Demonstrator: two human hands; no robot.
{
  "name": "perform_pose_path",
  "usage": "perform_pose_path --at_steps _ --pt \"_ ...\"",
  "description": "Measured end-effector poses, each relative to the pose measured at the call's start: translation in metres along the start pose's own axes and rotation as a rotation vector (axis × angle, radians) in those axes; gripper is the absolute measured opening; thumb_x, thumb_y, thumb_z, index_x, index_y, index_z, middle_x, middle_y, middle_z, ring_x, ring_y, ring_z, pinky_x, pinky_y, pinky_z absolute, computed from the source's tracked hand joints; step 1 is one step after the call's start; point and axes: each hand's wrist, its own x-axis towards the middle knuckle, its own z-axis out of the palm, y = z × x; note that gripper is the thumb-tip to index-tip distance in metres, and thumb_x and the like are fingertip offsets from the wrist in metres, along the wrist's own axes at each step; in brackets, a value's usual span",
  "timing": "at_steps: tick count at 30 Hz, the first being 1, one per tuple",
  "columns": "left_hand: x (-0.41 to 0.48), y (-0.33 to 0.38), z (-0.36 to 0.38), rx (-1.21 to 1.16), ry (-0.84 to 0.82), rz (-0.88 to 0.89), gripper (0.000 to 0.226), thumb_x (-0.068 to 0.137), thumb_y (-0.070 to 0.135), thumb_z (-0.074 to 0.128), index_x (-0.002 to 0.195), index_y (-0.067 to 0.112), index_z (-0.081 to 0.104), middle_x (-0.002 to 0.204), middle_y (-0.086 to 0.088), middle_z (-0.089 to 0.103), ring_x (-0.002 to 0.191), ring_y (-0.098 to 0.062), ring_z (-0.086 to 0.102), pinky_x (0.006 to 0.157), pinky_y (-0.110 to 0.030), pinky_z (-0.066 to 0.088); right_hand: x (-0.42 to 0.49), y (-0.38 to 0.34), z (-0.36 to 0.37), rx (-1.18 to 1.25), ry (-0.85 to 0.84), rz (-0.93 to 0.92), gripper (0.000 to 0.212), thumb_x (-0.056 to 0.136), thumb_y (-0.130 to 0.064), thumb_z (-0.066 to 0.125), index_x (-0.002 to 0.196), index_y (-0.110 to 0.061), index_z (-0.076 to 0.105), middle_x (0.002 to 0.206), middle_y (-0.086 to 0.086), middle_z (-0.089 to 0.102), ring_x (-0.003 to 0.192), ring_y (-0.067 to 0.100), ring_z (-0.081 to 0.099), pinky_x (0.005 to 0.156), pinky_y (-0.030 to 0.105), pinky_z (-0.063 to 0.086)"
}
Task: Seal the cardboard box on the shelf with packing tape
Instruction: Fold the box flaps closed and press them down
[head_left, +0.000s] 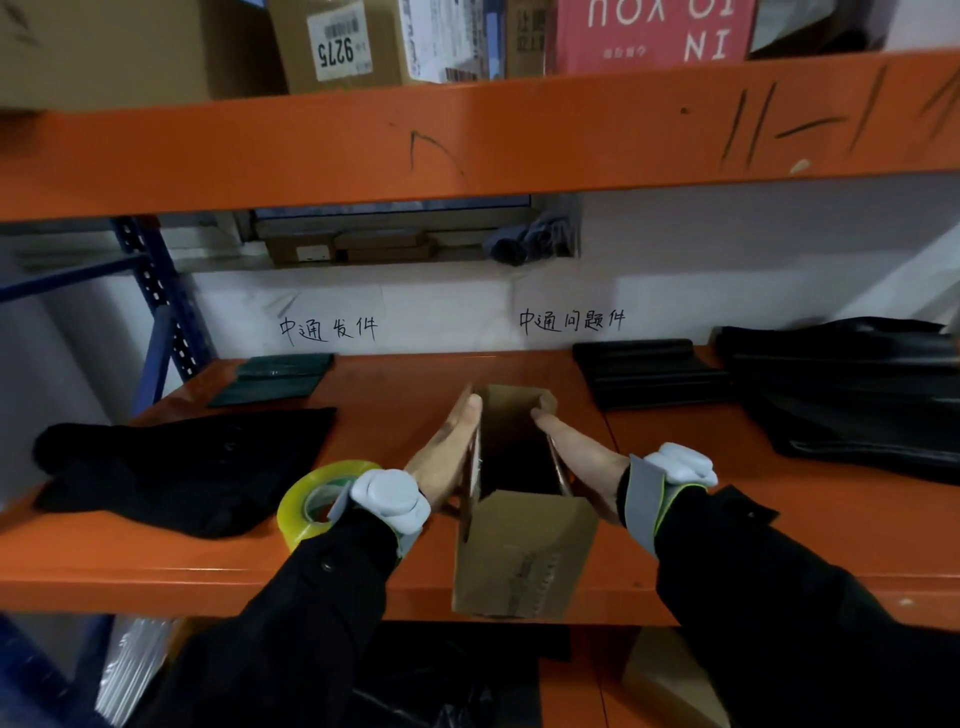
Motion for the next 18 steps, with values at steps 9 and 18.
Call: perform_pose_path --at_steps 9,18 --pt "-0.002 0.001 -0.004 -0.05 0.055 0.114 0.058 0.106 0.02 0.036 0.159 0.022 0.013 0.163 0.005 0.016 0.149 -0.012 0.016 0.107 -0.016 0.021 0.003 -0.003 0.006 -0.066 0.061 -0.043 0.08 0.085 -0.074 0.046 0.136 -0.013 0.05 0.111 0.012 0.066 0.099 0.035 0.066 0.088 0.047 0.056" --pt "-0.002 -0.002 -0.012 0.052 0.151 0.174 0.061 0.098 0.02 0.041 0.155 0.035 0.024 0.159 0.011 0.026 0.148 -0.009 0.02 0.119 -0.027 0.015 0.006 -0.006 -0.002 -0.273 0.195 -0.423 0.053 0.101 -0.031 0.043 0.152 -0.034 0.03 0.156 -0.001 0.035 0.143 0.025 0.034 0.114 0.029 0.028"
